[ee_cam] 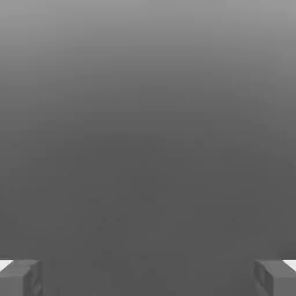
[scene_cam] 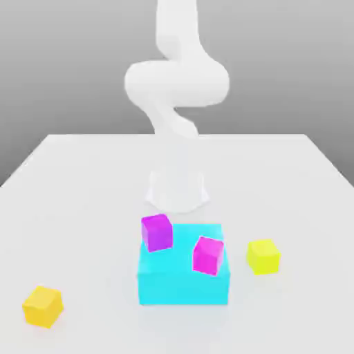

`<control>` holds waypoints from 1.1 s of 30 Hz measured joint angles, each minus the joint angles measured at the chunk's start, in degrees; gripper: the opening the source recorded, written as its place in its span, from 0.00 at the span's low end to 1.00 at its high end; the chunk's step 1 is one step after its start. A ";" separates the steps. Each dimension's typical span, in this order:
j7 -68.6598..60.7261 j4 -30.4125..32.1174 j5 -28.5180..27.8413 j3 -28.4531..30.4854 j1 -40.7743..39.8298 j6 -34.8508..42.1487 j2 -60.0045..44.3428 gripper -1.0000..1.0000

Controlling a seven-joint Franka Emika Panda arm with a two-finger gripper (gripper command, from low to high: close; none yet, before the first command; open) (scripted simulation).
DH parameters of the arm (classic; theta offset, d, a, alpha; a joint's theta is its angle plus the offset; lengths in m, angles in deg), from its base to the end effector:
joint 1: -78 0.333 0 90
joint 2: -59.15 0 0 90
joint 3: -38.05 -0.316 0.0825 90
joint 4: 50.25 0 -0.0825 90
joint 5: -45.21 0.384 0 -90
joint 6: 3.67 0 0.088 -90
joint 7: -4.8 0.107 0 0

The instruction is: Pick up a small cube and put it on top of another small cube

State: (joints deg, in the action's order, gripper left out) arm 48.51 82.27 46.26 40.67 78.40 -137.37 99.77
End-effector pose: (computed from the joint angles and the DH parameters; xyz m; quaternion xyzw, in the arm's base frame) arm 0.3801 -0.0204 0.6748 -0.8586 0.3679 -0.3246 0.1489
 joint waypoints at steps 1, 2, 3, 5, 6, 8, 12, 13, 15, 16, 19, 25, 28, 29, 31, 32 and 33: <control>-0.92 0.32 0.46 1.16 0.19 -0.83 -2.24 0.50; -1.83 0.62 0.93 2.27 0.36 -1.63 -4.39 0.50; -2.77 0.92 1.46 3.31 0.45 -2.41 -6.50 0.50; -4.65 1.51 2.58 5.31 0.55 -3.97 -10.67 0.50; -5.62 1.80 3.15 6.34 0.63 -4.73 -12.74 0.50; -7.59 2.38 4.35 8.34 0.73 -6.25 -16.88 0.50; -11.73 3.53 7.07 11.91 0.48 -9.28 -25.20 0.50; -12.79 3.82 7.79 12.71 0.32 -10.03 -27.29 0.50; -14.92 4.39 9.25 14.11 -0.15 -11.53 -31.48 0.50; -15.98 4.68 9.96 14.76 -0.44 -12.27 -33.58 0.50; -19.01 5.54 11.90 16.11 -2.58 -14.53 -39.84 0.50; -23.40 7.38 13.44 17.63 -6.27 -19.35 -51.87 0.50; -25.33 7.67 14.38 17.50 -8.38 -22.48 -57.79 0.50; -26.35 7.31 15.58 16.44 -9.39 -23.91 -59.86 0.50; -28.62 6.36 18.50 13.84 -11.51 -26.90 -64.09 0.50; -29.65 5.89 19.84 12.31 -12.78 -28.39 -66.08 0.00; -29.65 5.89 19.84 12.31 -12.78 -28.39 -66.08 0.00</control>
State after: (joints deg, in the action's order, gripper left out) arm 18.86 88.16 66.10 52.99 65.63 -165.76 33.69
